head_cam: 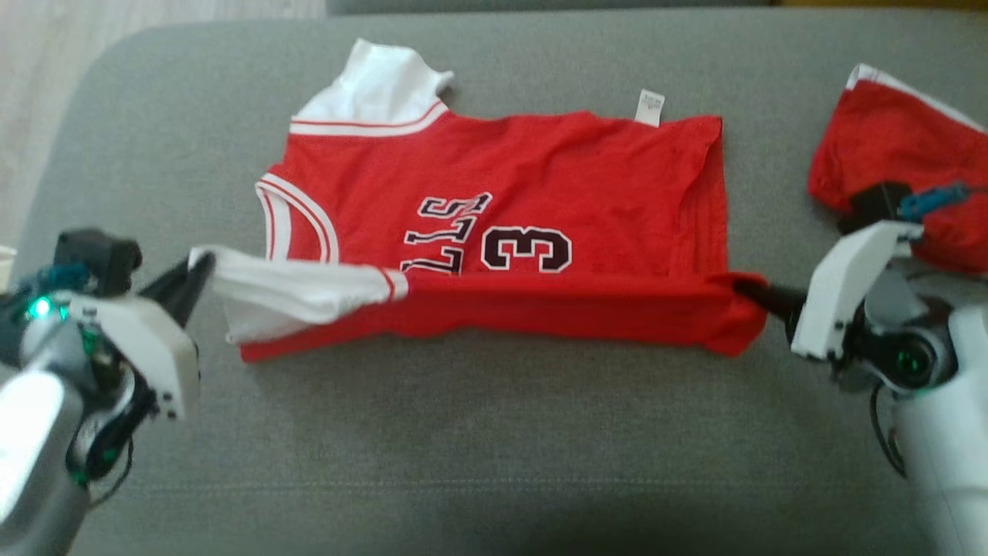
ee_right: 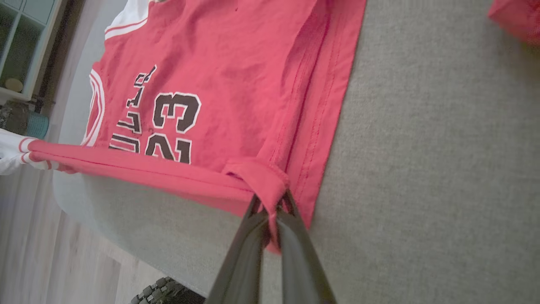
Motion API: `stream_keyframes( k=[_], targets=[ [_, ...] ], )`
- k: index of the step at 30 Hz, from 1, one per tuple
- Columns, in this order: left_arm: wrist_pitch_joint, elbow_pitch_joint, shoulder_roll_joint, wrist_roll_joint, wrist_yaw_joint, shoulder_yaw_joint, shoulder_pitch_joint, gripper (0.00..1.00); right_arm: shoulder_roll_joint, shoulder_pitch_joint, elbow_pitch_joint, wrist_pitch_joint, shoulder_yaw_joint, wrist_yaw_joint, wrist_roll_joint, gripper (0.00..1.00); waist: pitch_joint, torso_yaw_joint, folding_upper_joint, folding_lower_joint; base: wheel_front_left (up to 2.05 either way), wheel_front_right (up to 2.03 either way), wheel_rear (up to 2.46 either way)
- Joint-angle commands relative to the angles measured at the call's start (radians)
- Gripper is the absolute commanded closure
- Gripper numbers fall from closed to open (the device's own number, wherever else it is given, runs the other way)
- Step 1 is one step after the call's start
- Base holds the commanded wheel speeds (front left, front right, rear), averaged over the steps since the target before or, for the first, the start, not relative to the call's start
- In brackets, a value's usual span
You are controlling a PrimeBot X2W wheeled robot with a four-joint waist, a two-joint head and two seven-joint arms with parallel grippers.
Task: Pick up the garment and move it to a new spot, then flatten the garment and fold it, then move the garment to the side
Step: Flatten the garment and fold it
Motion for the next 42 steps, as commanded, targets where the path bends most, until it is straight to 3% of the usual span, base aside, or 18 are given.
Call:
stream_keyframes(
  k=[1,12,22,23,24,25,26,30,32,38,42],
  targets=[
    [0.001,-0.009,0.038,0.013,0.001,0.046,-0.077,1.00,-0.005,-0.047,-0.027,-0.012,0.006,0.007,-0.008,1.00,0.024,-0.008,0.0000,-0.0001,0.00,0.00,0.00],
    [0.036,0.175,0.005,0.106,-0.034,-0.056,-0.256,1.00,0.013,-0.168,0.061,-0.095,0.082,0.007,-0.030,1.00,0.098,-0.026,0.0000,-0.0001,0.00,0.00,0.00],
    [0.000,0.355,-0.055,0.170,-0.040,-0.116,-0.375,1.00,-0.001,-0.232,0.123,-0.159,0.185,0.007,-0.016,1.00,0.141,-0.033,0.0000,-0.0001,0.00,0.00,0.00],
    [-0.004,0.373,-0.064,0.173,-0.040,-0.120,-0.384,0.97,-0.002,-0.238,0.128,-0.168,0.194,0.007,-0.017,0.64,0.144,-0.033,0.0000,-0.0001,0.00,0.00,0.00],
    [-0.009,0.391,-0.074,0.176,-0.040,-0.125,-0.393,0.67,-0.004,-0.244,0.132,-0.181,0.201,0.007,-0.017,0.00,0.147,-0.032,0.0000,-0.0001,0.00,0.00,0.00],
    [-0.017,0.407,-0.083,0.180,-0.037,-0.128,-0.403,0.28,-0.005,-0.249,0.138,-0.195,0.204,0.007,-0.016,0.00,0.151,-0.031,0.0000,-0.0001,0.00,0.00,0.00],
    [-0.027,0.423,-0.093,0.182,-0.029,-0.128,-0.412,0.00,-0.005,-0.254,0.145,-0.212,0.205,0.007,-0.015,0.00,0.153,-0.029,0.0000,-0.0001,0.00,0.00,0.00],
    [-0.112,0.480,-0.131,0.206,0.010,-0.130,-0.444,0.00,0.003,-0.260,0.185,-0.280,0.195,0.007,-0.002,0.00,0.144,-0.024,0.0000,-0.0001,0.00,0.00,0.00],
    [-0.195,0.507,-0.157,0.206,0.050,-0.113,-0.454,0.00,0.014,-0.258,0.209,-0.350,0.176,0.007,0.005,0.00,0.127,-0.021,0.0000,-0.0001,0.00,0.00,0.00],
    [-0.361,0.500,-0.218,0.111,0.116,-0.010,-0.421,0.00,0.016,-0.224,0.193,-0.529,0.153,0.007,0.012,0.00,0.076,-0.015,0.0000,-0.0001,0.00,0.00,0.00],
    [-0.434,0.411,-0.270,0.031,0.148,0.070,-0.344,0.00,0.005,-0.160,0.147,-0.702,0.134,0.007,-0.017,0.00,0.028,-0.009,0.0000,-0.0001,0.00,0.00,0.00]
  ],
)
